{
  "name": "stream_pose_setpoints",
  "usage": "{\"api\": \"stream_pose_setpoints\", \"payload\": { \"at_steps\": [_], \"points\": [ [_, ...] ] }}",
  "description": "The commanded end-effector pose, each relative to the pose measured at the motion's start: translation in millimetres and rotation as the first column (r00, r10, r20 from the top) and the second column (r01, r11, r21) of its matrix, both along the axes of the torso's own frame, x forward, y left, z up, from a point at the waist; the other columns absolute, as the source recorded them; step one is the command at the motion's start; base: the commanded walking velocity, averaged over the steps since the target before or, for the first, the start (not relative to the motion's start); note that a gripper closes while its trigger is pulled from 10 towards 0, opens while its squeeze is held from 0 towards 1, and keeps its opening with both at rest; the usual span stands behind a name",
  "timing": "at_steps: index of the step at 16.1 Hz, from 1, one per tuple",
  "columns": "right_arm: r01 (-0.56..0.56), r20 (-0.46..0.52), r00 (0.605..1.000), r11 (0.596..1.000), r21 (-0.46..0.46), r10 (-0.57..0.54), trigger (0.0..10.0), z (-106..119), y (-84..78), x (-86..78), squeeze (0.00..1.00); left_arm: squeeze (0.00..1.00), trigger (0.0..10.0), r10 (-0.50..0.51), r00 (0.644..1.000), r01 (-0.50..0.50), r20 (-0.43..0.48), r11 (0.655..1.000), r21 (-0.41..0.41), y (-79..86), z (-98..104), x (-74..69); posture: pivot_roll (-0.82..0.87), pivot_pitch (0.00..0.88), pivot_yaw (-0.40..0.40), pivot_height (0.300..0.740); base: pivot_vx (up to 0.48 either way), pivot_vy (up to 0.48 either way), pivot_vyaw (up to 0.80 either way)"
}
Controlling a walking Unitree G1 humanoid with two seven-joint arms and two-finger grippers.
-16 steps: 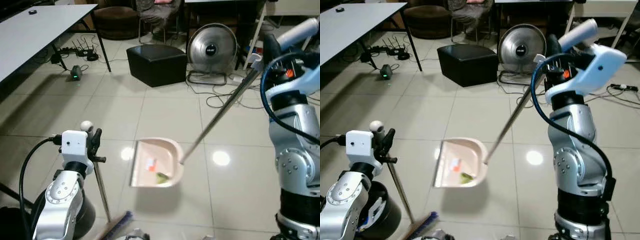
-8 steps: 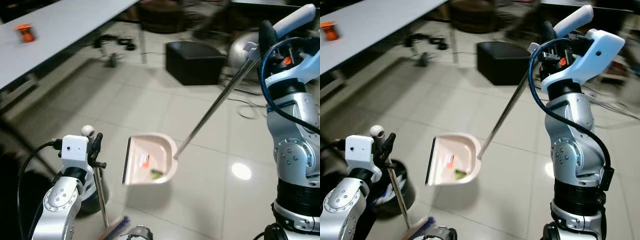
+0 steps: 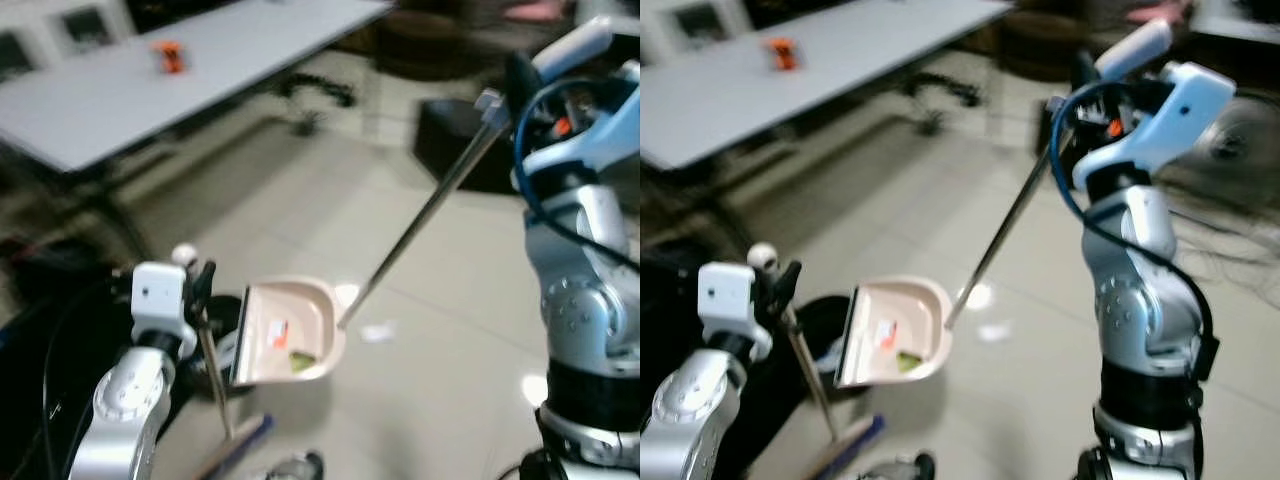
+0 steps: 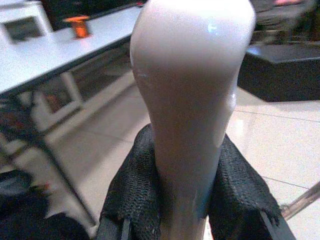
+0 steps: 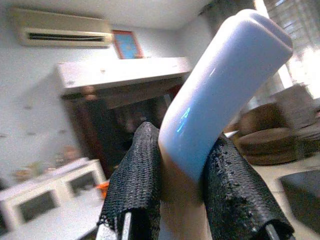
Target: Sweep floor
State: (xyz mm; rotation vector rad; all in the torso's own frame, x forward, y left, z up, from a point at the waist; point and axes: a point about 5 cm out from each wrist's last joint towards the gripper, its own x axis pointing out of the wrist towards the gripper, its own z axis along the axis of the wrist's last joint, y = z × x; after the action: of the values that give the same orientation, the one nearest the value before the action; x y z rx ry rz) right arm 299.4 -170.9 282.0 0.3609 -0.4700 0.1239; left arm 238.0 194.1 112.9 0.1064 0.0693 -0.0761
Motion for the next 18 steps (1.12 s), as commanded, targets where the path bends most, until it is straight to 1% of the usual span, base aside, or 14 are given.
{"api": "stream_pose_setpoints", "payload": {
  "at_steps": [1,6,10,11,13,16,18],
  "points": [
    [-0.017,0.059,0.998,1.000,0.018,0.016,10.0,15.0,2.0,-4.9,0.00,0.00,10.0,-0.012,1.000,0.012,0.010,1.000,0.011,-0.6,4.7,0.6,0.03,0.004,0.064,0.740,0.000,0.000,0.79],
    [-0.028,0.080,0.996,0.999,0.030,0.026,10.0,23.9,2.1,-5.4,0.00,0.00,10.0,-0.033,0.999,0.033,0.027,0.999,0.016,-5.3,6.7,-0.7,0.04,0.000,0.063,0.740,0.000,0.000,0.79],
    [-0.023,0.057,0.998,0.999,0.036,0.021,10.0,19.2,2.8,-4.4,0.00,0.00,10.0,-0.031,0.999,0.030,0.026,0.999,0.031,-2.7,6.0,-2.3,0.04,0.000,0.063,0.740,0.000,0.000,0.69],
    [-0.016,0.045,0.999,0.999,0.046,0.014,10.0,16.1,1.7,-3.7,0.00,0.00,10.0,-0.030,0.999,0.029,0.024,0.999,0.038,-2.0,5.6,-2.3,0.04,0.000,0.063,0.740,0.000,0.000,0.00],
    [0.008,0.034,0.999,1.000,0.015,-0.008,10.0,11.8,-1.3,-3.7,0.00,0.00,10.0,-0.027,0.999,0.026,0.025,0.999,0.041,-1.7,5.2,-2.2,0.04,0.000,0.064,0.740,0.300,0.000,0.00],
    [0.063,0.010,0.998,0.998,0.027,-0.063,10.0,4.5,-11.1,-5.5,0.00,0.00,10.0,-0.034,0.999,0.033,0.025,0.998,0.052,-1.7,4.3,-1.1,0.04,0.000,0.070,0.740,0.340,0.000,0.00],
    [0.073,0.010,0.997,0.997,0.022,-0.073,10.0,3.3,-13.2,-5.9,0.00,0.00,10.0,-0.036,0.999,0.035,0.026,0.998,0.051,-1.5,3.7,0.4,0.03,0.000,0.072,0.740,0.351,0.000,0.00]
  ]
}}
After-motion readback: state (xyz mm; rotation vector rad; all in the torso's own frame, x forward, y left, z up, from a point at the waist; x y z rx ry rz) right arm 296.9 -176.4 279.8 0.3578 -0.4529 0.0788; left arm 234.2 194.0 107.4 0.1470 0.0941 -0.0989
